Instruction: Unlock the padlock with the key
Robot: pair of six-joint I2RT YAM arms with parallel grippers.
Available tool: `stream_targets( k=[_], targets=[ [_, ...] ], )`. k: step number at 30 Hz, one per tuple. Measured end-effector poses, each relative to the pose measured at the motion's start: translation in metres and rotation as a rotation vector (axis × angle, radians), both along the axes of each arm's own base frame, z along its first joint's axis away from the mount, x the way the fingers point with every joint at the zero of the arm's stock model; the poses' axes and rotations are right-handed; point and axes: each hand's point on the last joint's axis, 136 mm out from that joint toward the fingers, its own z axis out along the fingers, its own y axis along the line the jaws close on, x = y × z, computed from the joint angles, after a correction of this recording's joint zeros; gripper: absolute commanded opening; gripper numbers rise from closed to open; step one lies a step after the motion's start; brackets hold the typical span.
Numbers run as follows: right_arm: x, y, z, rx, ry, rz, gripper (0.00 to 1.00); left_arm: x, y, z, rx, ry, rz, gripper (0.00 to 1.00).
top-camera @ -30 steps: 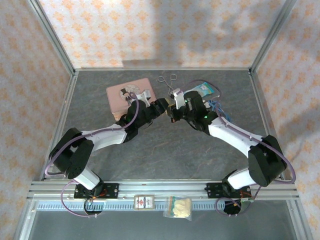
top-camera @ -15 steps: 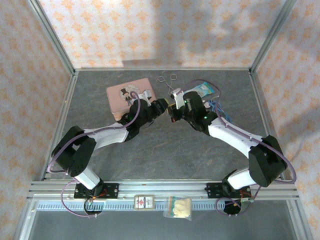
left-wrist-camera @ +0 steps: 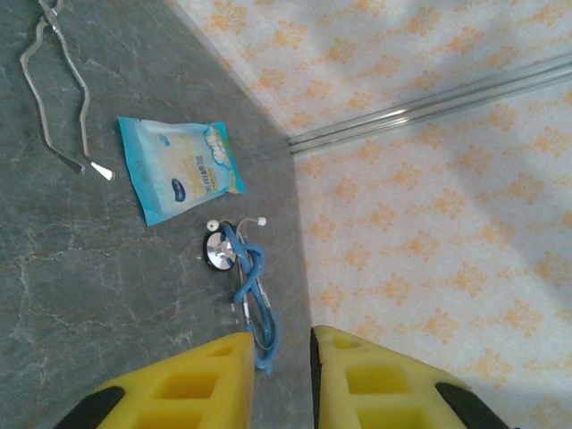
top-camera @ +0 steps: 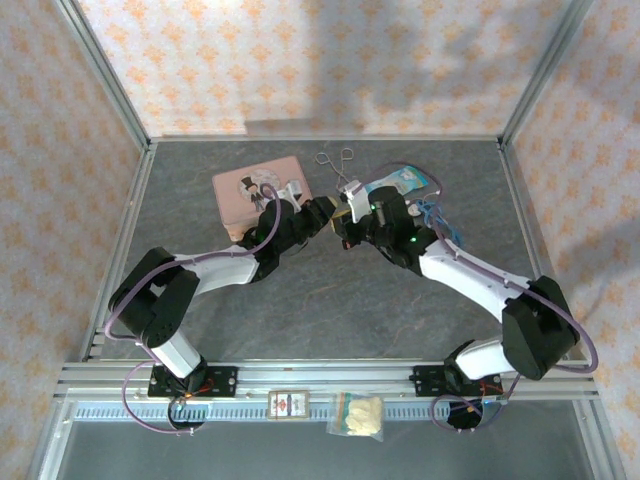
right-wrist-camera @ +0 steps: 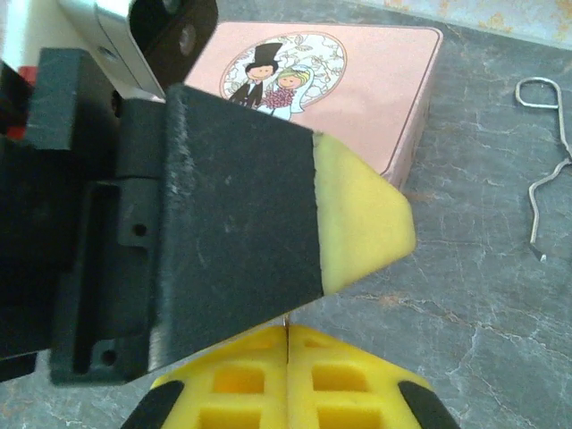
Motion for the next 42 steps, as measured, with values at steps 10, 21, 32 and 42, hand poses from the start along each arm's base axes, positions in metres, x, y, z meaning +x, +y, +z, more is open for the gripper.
stream_targets(
  k=[10,21,32,42],
  targets=[
    [-0.001,0.0,0.005,0.017,-0.011,0.002,0.1,-0.001,0.002,0.002,-0.035,-0.003,0.003,0.0],
    [0.026,-0.048,0.063,0.409,0.069,-0.041,0.37,0.0,0.027,0.005,-0.005,-0.126,0.034,0.0],
    [0.0,-0.016,0.028,0.669,0.381,0.146,0.5,-0.028,0.023,0.089,-0.197,-0.494,-0.057,0.0],
    [-0.014,-0.008,0.059,0.839,0.392,0.261,0.59,-0.039,0.015,0.097,-0.233,-0.56,-0.098,0.0]
  ],
)
